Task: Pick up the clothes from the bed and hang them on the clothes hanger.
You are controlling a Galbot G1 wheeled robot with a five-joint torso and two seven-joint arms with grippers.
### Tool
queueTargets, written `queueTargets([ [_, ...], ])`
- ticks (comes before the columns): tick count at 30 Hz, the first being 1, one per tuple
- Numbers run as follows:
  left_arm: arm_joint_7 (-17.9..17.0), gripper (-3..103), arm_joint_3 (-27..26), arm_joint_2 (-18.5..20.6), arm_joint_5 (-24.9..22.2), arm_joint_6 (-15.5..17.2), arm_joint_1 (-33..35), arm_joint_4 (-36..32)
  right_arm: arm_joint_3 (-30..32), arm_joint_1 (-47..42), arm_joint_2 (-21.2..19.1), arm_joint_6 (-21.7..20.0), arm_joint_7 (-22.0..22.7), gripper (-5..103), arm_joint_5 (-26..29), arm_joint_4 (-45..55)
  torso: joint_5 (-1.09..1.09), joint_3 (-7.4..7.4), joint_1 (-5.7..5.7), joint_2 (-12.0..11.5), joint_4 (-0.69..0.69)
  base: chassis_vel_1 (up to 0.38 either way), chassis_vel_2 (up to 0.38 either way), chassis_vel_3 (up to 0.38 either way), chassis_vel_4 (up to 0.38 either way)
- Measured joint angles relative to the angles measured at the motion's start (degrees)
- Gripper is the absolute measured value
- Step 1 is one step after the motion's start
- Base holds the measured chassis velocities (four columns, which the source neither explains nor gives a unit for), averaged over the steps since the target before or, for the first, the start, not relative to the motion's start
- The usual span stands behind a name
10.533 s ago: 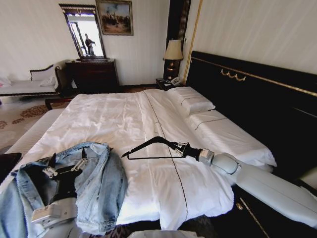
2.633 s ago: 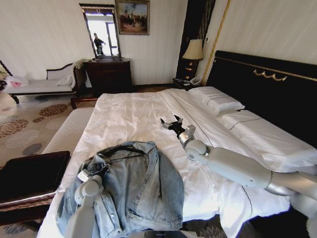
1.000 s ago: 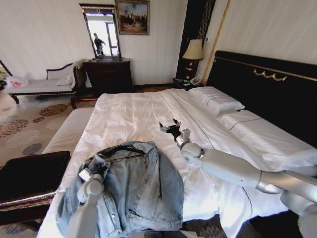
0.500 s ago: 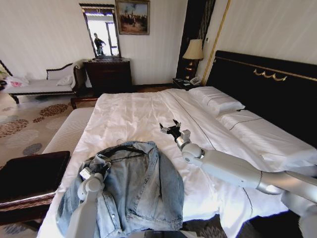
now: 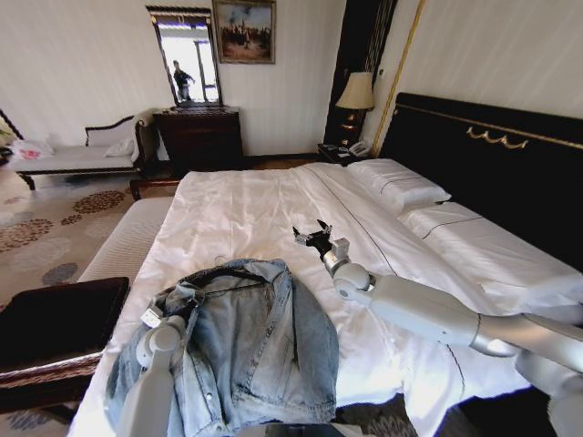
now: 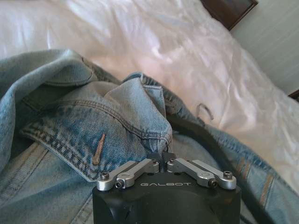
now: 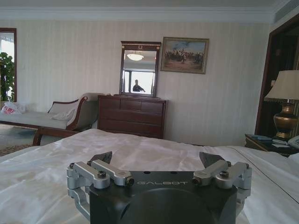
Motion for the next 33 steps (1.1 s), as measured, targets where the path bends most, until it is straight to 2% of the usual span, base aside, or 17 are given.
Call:
queueTargets([
  [7,4.4,2,-0.2,0.3,0.7,-4.8,-1.0,-1.1,0.0,0.0,0.0,0.0,0.0,100,-0.2,-0.3,0.0,0.0,0.0,0.0,0.01,0.0,0.0,0.0,0.0],
  [9,6.7,2,0.1,0.5,0.8,-6.7,-1.6,-1.5,0.0,0.0,-0.1,0.0,0.0,100,-0.3,-0.3,0.0,0.0,0.0,0.0,0.0,0.0,0.0,0.0,0.0],
  [11,7.4,2,0.4,0.7,1.0,-7.2,-1.8,-1.6,0.0,-0.1,-0.1,0.0,0.0,100,-0.3,-0.3,0.01,0.0,0.0,0.0,0.0,0.0,0.0,0.0,0.0],
  [15,11.4,2,2.7,1.4,3.1,-8.6,-2.7,-1.6,-0.2,-0.3,0.3,0.0,0.0,100,-0.6,-0.8,0.01,0.0,0.0,0.0,-0.01,0.0,0.0,0.0,0.0],
  [20,12.7,2,5.2,1.5,5.2,-9.0,-4.0,1.3,-1.0,-0.3,1.0,0.0,0.0,100,-0.7,-1.0,0.02,0.0,0.0,0.0,0.01,0.0,0.0,0.0,0.0],
  [27,14.2,2,13.0,0.9,8.8,-9.6,-7.5,10.9,-2.7,-0.3,1.0,1.3,-0.3,100,-0.8,-0.1,0.01,0.0,0.0,0.0,-0.01,0.0,0.0,0.0,0.0],
  [33,14.3,2,14.6,0.2,10.6,-9.5,-7.1,11.9,-3.1,-0.3,0.7,1.5,-0.3,100,-0.9,0.0,0.02,0.0,0.0,0.0,-0.01,0.0,0.0,0.0,0.0],
])
